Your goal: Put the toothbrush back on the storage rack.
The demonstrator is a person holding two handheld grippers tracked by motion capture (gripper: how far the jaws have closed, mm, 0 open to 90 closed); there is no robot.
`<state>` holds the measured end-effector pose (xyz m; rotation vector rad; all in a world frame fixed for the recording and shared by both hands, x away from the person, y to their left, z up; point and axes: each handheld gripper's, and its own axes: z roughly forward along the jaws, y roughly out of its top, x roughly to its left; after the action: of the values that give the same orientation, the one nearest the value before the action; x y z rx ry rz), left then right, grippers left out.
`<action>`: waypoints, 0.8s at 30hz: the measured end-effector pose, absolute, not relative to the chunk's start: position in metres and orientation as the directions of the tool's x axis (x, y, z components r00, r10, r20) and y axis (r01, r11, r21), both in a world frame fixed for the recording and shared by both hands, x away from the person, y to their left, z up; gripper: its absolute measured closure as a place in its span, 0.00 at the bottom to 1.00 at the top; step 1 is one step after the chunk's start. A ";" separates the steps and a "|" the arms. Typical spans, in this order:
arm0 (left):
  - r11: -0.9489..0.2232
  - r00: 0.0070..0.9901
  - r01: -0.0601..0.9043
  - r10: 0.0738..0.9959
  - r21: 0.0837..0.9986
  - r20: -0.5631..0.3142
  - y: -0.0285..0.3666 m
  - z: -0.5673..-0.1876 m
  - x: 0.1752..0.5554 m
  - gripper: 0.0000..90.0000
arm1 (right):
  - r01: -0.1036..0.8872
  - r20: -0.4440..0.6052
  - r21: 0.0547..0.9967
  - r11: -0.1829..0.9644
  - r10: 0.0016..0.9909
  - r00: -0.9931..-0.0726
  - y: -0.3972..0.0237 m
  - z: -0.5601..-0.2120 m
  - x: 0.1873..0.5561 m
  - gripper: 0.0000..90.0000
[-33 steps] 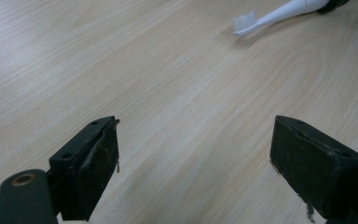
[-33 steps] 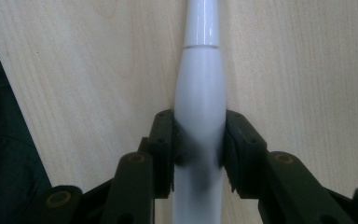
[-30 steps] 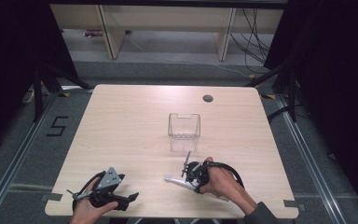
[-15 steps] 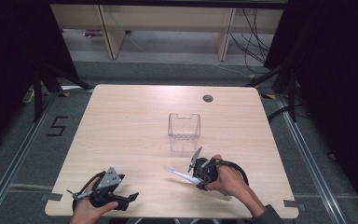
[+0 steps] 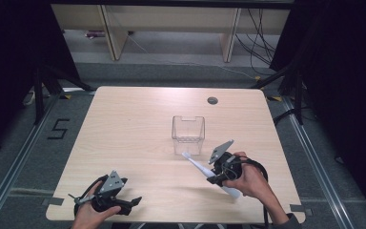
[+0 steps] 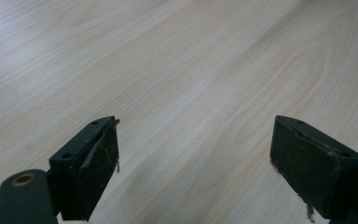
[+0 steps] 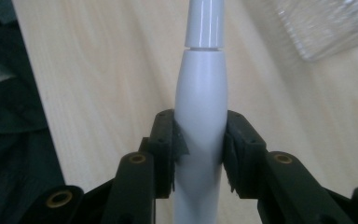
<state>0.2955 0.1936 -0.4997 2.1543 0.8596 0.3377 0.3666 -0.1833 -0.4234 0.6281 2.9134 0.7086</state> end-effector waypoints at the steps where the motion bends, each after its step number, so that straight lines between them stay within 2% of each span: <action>1: -0.469 0.736 0.470 0.676 0.748 -0.038 0.194 -0.500 0.295 0.16 | 0.395 0.029 0.459 0.795 0.432 -0.902 -0.186 -0.421 0.366 0.74; 2: -0.462 0.735 0.472 0.677 0.751 -0.045 0.193 -0.500 0.295 0.16 | 0.435 0.061 0.487 0.757 0.467 -0.882 -0.192 -0.418 0.366 0.74; 3: -0.462 0.735 0.472 0.677 0.751 -0.045 0.193 -0.500 0.295 0.16 | 0.435 0.061 0.487 0.757 0.467 -0.882 -0.192 -0.418 0.366 0.74; 4: -0.452 0.734 0.475 0.677 0.755 -0.056 0.193 -0.500 0.295 0.16 | 0.408 0.029 0.534 0.741 0.467 -0.884 -0.198 -0.416 0.371 0.74; 6: -0.470 0.736 0.473 0.676 0.746 -0.041 0.193 -0.500 0.296 0.16 | 0.446 0.058 0.549 0.707 0.500 -0.864 -0.201 -0.414 0.370 0.74; 11: -0.448 0.731 0.477 0.680 0.756 -0.058 0.193 -0.500 0.295 0.16 | 0.436 0.045 0.597 0.673 0.515 -0.856 -0.207 -0.410 0.376 0.74; 14: -0.470 0.738 0.467 0.673 0.749 -0.037 0.194 -0.500 0.296 0.16 | 0.454 0.042 0.617 0.643 0.550 -0.834 -0.208 -0.408 0.378 0.74; 15: -0.464 0.738 0.468 0.674 0.752 -0.044 0.194 -0.501 0.296 0.16 | 0.417 0.026 0.630 0.655 0.518 -0.855 -0.209 -0.408 0.381 0.74; 20: -0.462 0.735 0.469 0.677 0.752 -0.043 0.194 -0.501 0.296 0.16 | 0.403 0.025 0.704 0.586 0.546 -0.837 -0.213 -0.404 0.390 0.74; 24: -0.463 0.737 0.470 0.675 0.752 -0.045 0.194 -0.501 0.296 0.16 | 0.408 0.037 0.720 0.561 0.557 -0.830 -0.216 -0.398 0.395 0.74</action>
<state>0.2959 0.1935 -0.5009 2.1455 0.8595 0.3322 0.3950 -0.2164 -0.3983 0.8136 2.5981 1.1236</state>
